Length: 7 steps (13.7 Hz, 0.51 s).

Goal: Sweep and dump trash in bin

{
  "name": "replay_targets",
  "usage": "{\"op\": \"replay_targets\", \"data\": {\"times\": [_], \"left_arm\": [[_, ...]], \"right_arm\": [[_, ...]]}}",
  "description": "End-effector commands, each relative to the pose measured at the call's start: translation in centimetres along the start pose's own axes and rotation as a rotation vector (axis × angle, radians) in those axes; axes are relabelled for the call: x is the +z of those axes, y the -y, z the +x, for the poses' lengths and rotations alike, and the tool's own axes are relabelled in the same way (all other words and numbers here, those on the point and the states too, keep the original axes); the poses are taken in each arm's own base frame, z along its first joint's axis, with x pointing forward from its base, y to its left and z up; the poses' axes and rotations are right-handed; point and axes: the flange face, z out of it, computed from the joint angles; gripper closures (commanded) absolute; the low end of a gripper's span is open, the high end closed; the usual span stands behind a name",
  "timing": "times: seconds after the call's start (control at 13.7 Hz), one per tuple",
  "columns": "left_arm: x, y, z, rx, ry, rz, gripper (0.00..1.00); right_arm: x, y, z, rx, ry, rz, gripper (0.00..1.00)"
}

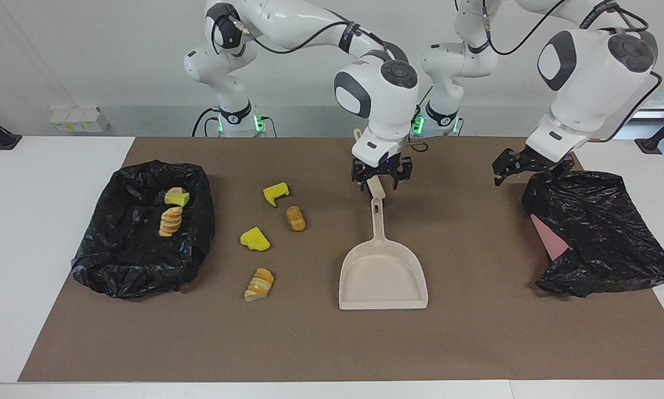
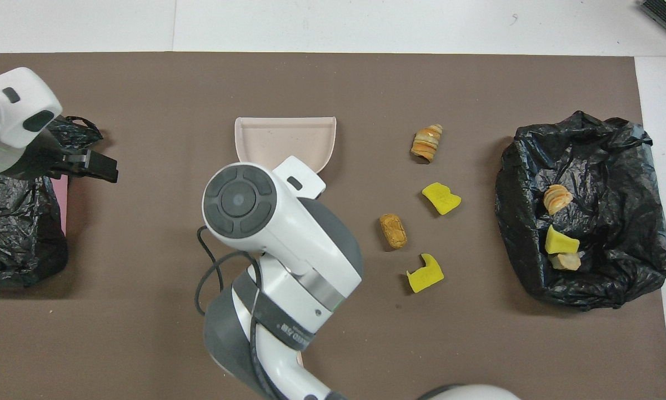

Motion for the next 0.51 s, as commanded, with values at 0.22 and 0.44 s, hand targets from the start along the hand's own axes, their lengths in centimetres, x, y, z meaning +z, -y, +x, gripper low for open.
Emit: {"op": "replay_targets", "data": {"times": [0.22,0.44], "left_arm": [[6.8,-8.5,2.4,-0.001,-0.008,0.015,0.00],[10.6,-14.0,2.7,-0.048,-0.036,0.013,0.00]], "right_arm": [[2.8,-2.5,-11.6,-0.110,0.058,-0.002,0.00],[6.4,-1.8,-16.0,-0.153,0.056,0.042,0.00]]}}
